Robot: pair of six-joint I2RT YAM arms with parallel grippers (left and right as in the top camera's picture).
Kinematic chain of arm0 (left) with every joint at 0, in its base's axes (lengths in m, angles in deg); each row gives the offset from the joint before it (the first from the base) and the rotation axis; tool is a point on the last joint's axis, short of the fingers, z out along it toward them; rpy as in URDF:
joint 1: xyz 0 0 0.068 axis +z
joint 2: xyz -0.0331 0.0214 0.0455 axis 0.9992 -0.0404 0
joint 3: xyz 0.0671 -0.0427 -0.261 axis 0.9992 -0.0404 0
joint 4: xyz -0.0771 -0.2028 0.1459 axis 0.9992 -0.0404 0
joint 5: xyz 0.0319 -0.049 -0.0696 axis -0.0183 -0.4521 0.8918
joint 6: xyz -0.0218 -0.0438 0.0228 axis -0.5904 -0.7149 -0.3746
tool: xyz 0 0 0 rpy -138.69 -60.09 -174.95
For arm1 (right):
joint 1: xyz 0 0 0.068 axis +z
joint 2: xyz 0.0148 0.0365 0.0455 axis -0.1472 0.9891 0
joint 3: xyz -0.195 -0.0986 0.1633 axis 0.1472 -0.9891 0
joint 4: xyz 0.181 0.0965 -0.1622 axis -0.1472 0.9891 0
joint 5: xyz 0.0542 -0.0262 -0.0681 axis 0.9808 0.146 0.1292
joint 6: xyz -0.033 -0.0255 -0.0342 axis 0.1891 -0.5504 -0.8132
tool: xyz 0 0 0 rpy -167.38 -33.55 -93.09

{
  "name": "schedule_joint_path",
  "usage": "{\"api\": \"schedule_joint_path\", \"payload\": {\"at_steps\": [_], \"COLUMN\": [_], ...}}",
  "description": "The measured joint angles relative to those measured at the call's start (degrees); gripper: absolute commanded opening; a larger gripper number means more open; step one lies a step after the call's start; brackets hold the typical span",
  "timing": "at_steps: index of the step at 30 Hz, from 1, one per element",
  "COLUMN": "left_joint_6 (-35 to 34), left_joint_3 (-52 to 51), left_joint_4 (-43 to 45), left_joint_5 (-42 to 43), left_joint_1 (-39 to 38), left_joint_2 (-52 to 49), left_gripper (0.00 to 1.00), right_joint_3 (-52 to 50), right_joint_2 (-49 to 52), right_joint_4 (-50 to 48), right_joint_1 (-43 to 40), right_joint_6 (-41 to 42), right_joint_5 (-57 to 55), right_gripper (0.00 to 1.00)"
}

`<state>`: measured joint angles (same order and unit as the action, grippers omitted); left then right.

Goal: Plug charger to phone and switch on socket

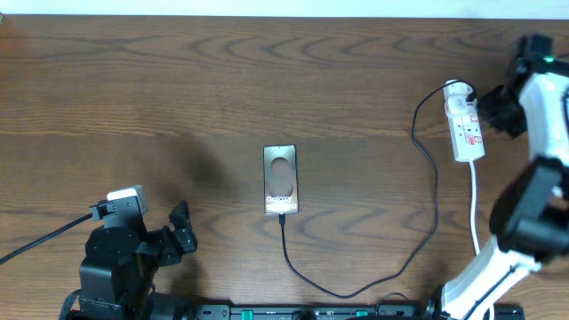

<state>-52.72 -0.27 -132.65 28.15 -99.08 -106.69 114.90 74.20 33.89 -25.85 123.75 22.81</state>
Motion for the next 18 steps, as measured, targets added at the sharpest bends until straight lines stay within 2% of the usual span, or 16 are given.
{"api": "schedule_joint_path", "payload": {"at_steps": [8,15,18], "left_joint_6": [0.0,0.0,0.0], "left_joint_3": [0.0,0.0,0.0], "left_joint_4": [0.0,0.0,0.0], "left_joint_5": [0.0,0.0,0.0], "left_joint_1": [0.0,0.0,0.0], "left_joint_2": [0.0,0.0,0.0], "left_gripper": [0.99,0.99,0.99], "right_joint_3": [0.3,0.3,0.3], "right_joint_2": [-27.7,-45.8,-53.1], "right_joint_4": [8.6,13.2,14.6], "right_joint_1": [0.0,0.0,0.0], "right_joint_6": [-0.5,-2.6,-2.9], "right_joint_5": [-1.3,-1.5,-1.4], "right_gripper": [0.01,0.01,0.06]}}
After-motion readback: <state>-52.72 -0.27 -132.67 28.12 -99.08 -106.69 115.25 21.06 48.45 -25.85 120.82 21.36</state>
